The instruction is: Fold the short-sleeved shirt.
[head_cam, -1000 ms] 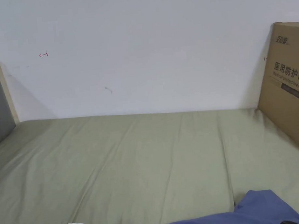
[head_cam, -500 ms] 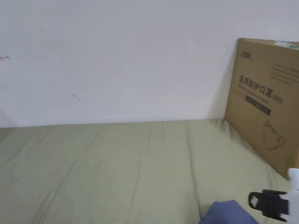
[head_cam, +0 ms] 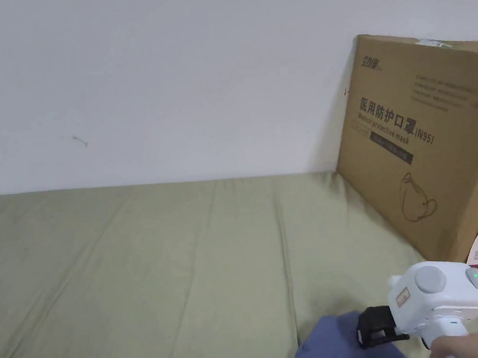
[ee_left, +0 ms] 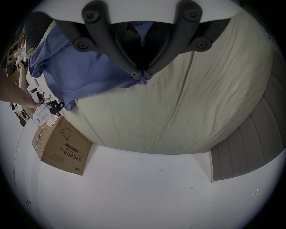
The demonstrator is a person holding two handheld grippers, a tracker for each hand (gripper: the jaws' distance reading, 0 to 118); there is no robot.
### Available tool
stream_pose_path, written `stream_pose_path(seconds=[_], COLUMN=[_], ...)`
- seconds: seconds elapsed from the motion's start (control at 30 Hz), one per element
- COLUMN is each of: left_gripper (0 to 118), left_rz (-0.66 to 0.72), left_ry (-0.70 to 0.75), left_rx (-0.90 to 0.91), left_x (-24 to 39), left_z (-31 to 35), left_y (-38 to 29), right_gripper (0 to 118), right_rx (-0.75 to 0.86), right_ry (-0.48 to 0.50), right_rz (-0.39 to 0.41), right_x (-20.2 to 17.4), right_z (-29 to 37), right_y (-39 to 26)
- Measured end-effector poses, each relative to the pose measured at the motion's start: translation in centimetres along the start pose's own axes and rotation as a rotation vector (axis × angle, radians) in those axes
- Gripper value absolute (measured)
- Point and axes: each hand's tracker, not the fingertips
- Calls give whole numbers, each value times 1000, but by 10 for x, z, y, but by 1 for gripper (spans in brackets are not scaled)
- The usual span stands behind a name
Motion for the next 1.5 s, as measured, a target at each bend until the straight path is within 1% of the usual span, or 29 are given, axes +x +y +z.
stream_pose_path(seconds=[0.03,0.1,0.13,0.17,0.2,0.23,0.27,0.3,0.33,0.4,0.47,0.57,0.63,0.7,0.77,0.83,0.9,1.03,1.1,1.17,1.23,1.33,1.4,1.43,1.5], left_gripper=[1,1,1,1,1,1,1,1,1,1,1,1,1,1,1,1,1,1,1,1,1,1,1,1,1], left_rz=[5,19,21,21,21,24,27,28,31,46,69,50,35,15,-1,2,6,-16,-52,-69,-66,-95,-94,-81,-61], left_ry=[2,-6,-5,-1,2,3,4,6,8,8,-5,13,8,-6,-16,-28,-40,-44,-35,-43,-50,-25,-23,-21,-23], left_rx=[-7,-22,-34,-45,-52,-56,-58,-59,-59,-52,-35,49,93,125,156,189,219,288,322,337,341,359,371,381,397], left_x=[-2,-5,-6,-6,-6,-8,-8,-7,-7,-8,-9,-5,-2,1,2,2,1,2,6,8,7,5,1,-1,-4], left_z=[-2,-8,-11,-13,-14,-14,-13,-12,-9,-1,10,36,58,78,97,113,127,155,168,175,179,178,177,174,168], left_y=[-1,-1,-3,-4,-5,-6,-7,-8,-9,-7,-3,8,18,30,44,59,77,121,146,174,202,244,270,284,308], right_gripper=[114,102,100,93,81,56,28,0,0,0,0,0,0,0,0,0,0,0,0,0,0,0,0,0,0], right_rx=[-9,-13,21,63,78,89,103,107,108,157,250,378,425,486,536,585,646,727,752,773,786,838,871,900,915], right_ry=[9,29,-8,0,22,49,76,132,175,242,223,256,329,356,370,375,357,400,405,393,410,442,422,390,381], right_rz=[12,30,65,80,82,83,98,108,116,119,105,42,-1,-49,-57,-34,-17,-17,-20,1,8,-14,-6,9,11], right_x=[1,-1,-7,-10,-12,-15,-20,-23,-28,-32,-32,-19,-7,6,11,15,14,4,-1,-11,-11,-16,-24,-30,-33], right_z=[-4,-7,-3,2,5,10,16,20,29,49,79,132,170,206,242,273,308,370,393,415,429,452,468,477,487], right_y=[-3,-9,-15,-19,-20,-22,-25,-26,-30,-34,-41,-64,-79,-98,-111,-122,-128,-135,-129,-119,-101,-74,-52,-42,-14])
